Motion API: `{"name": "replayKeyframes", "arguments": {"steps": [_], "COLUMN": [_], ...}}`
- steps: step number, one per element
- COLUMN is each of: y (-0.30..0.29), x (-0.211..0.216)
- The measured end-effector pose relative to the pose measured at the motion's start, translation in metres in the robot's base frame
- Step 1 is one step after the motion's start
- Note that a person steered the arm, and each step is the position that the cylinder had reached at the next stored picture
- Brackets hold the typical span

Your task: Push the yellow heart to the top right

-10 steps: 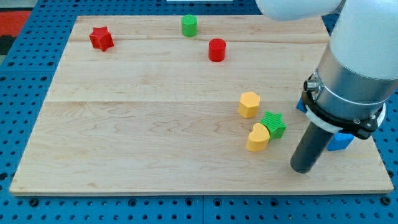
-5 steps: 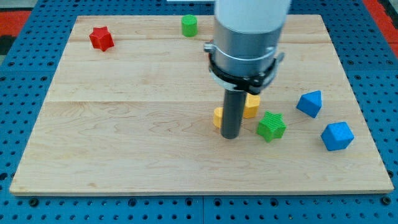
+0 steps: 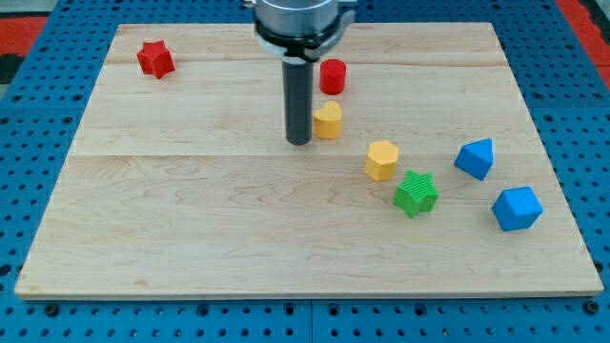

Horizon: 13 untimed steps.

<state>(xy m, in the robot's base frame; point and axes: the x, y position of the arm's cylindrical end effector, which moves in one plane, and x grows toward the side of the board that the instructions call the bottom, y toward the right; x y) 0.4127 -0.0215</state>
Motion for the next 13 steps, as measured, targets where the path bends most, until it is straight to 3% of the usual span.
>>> {"name": "replayKeyframes", "arguments": {"steps": [2, 3, 6, 8, 11, 13], "y": [0.043, 0.065, 0.081, 0.134, 0.191, 0.22], "x": [-0.022, -0.058, -0.053, -0.057, -0.143, -0.159]}}
